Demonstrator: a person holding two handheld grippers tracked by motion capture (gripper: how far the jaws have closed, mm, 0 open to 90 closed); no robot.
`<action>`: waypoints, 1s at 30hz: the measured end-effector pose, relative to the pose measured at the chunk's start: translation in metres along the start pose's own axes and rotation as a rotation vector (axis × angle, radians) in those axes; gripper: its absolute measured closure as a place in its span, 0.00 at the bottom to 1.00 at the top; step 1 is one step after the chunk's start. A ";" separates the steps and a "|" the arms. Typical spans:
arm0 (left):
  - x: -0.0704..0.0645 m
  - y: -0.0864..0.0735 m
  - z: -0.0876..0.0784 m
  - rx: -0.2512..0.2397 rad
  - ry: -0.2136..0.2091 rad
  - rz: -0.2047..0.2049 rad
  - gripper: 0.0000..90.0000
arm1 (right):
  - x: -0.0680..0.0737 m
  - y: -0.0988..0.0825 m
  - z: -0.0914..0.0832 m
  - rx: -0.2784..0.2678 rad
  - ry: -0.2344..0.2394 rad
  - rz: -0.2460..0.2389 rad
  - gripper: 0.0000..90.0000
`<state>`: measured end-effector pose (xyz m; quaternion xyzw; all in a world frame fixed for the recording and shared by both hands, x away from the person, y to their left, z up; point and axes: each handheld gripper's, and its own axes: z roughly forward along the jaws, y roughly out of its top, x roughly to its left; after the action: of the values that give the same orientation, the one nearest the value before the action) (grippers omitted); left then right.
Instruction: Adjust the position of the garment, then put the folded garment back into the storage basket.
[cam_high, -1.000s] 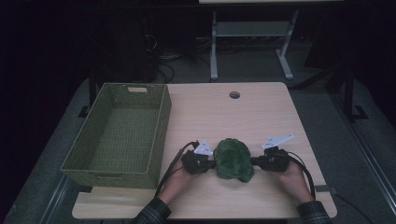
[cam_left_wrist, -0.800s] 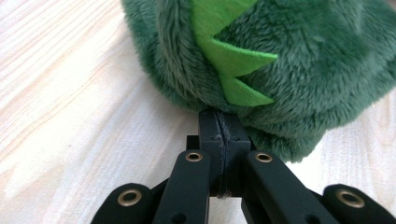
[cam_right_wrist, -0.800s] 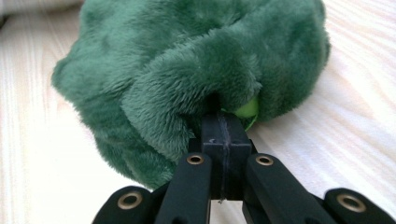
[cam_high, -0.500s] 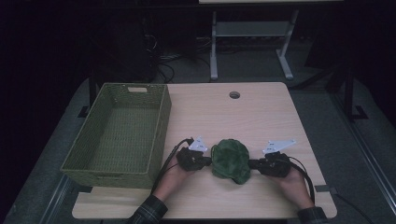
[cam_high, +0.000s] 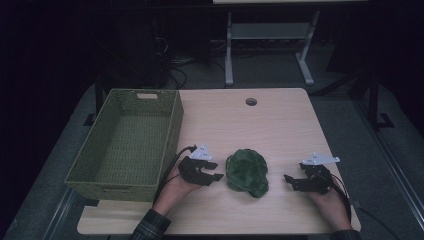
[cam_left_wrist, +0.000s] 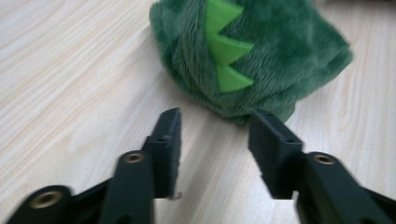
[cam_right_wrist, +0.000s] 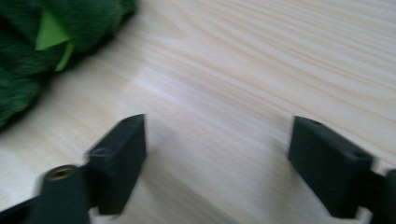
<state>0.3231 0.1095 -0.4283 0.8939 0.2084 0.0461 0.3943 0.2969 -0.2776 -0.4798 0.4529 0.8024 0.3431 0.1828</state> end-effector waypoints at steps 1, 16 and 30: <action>-0.001 0.002 0.000 -0.002 -0.005 0.003 0.51 | -0.001 0.000 0.000 0.004 0.004 0.008 0.20; -0.015 0.063 0.003 0.084 -0.060 0.168 0.21 | -0.003 -0.001 0.003 -0.012 0.006 0.011 0.15; -0.009 0.087 0.041 0.227 -0.123 0.280 0.17 | -0.003 -0.001 0.002 -0.012 0.006 0.009 0.16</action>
<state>0.3543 0.0256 -0.3925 0.9541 0.0612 0.0218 0.2924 0.2992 -0.2797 -0.4826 0.4544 0.7987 0.3502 0.1816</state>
